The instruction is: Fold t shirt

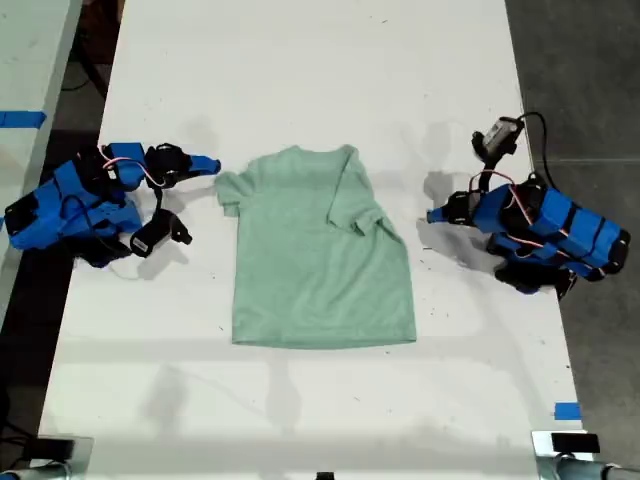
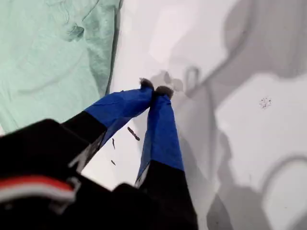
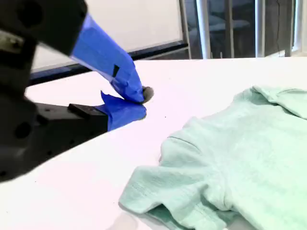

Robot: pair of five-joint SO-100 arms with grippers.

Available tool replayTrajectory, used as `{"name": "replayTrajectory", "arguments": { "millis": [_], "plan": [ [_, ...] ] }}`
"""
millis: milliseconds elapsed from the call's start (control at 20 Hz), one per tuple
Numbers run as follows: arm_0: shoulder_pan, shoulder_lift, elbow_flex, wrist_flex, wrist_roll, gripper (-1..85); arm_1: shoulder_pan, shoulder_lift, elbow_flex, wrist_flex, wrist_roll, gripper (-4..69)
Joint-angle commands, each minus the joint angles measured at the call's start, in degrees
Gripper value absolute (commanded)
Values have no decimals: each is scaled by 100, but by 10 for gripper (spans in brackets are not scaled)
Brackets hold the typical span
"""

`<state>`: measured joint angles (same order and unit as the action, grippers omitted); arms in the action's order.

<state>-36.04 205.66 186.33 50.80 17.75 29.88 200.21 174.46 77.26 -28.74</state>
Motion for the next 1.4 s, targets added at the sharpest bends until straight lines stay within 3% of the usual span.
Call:
{"name": "replayTrajectory", "arguments": {
  "millis": [0,250,550,800,1050,1350],
  "plan": [
    [18,35,237,-44,18,-3,9,70,264,-9,-35,17],
    [0,35,237,-53,18,-3,237,70,325,-457,-914,17],
    [9,35,237,-53,35,-3,70,70,237,149,-114,17],
    [-9,35,237,-79,176,-1,-26,79,193,158,-492,17],
    [413,44,237,-237,202,6,9,79,193,114,-492,17],
    [316,44,237,-413,272,-3,88,79,220,105,-492,17]
  ]
}}
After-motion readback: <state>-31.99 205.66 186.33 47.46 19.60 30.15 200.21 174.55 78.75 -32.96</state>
